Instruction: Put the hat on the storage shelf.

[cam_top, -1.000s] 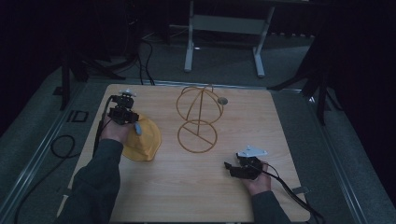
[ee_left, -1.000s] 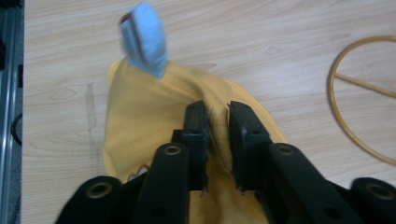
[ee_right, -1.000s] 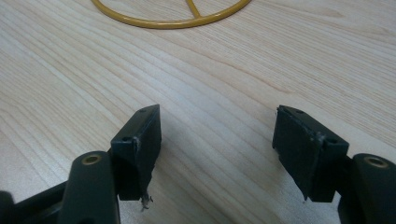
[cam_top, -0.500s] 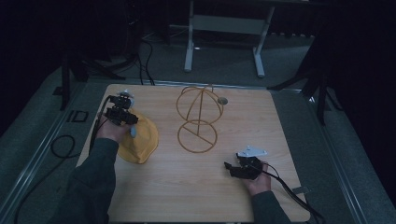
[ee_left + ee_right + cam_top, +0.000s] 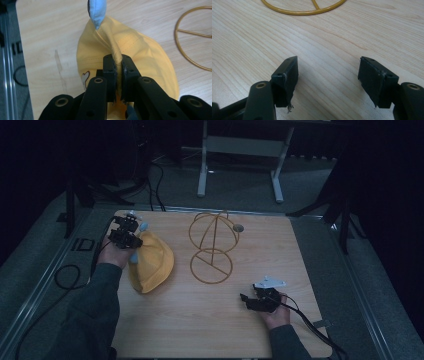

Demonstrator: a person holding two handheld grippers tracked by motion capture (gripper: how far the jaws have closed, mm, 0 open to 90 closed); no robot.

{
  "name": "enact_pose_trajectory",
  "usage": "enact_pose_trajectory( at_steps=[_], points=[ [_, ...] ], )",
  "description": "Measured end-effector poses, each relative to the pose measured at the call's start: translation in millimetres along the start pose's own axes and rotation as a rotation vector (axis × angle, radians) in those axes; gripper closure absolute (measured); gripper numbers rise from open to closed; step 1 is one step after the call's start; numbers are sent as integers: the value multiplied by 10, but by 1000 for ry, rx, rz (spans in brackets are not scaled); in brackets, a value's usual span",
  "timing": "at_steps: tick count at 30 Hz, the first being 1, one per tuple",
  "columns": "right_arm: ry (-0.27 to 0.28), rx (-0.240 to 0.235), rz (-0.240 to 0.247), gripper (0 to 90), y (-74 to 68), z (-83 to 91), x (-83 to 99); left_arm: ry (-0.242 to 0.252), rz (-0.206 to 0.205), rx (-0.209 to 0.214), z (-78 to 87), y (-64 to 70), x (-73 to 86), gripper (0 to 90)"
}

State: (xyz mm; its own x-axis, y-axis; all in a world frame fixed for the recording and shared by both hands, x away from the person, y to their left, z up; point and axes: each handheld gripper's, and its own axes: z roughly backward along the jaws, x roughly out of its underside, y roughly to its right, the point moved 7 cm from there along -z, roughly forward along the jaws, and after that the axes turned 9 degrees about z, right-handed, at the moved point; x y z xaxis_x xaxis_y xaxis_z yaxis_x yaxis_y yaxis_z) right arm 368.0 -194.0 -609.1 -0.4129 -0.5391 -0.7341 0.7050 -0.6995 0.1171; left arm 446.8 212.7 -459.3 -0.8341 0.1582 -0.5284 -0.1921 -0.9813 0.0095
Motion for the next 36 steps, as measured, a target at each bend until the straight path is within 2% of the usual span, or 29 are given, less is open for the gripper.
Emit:
enact_pose_trajectory(
  at_steps=[3, 8, 16, 22, 28, 36],
  points=[
    [0, 0, 0, 321, 0, 0, 0, 21, -31, 15, 73, 16, -72, 846],
    [0, -1, 2, 319, 0, -1, 0, 41, -72, 12, 187, 9, -182, 846],
    [2, -1, 4, 318, 1, -2, -2, 87, -75, 34, 344, 11, -322, 845],
    [0, -2, 2, 317, -1, -2, -2, 117, -93, 43, 416, 41, -407, 845],
    [1, -2, 3, 317, 0, -3, -2, 149, -132, 61, 503, 110, -492, 846],
    [1, -2, 4, 316, 1, -5, -4, 172, -181, 59, 598, 190, -596, 846]
  ],
)
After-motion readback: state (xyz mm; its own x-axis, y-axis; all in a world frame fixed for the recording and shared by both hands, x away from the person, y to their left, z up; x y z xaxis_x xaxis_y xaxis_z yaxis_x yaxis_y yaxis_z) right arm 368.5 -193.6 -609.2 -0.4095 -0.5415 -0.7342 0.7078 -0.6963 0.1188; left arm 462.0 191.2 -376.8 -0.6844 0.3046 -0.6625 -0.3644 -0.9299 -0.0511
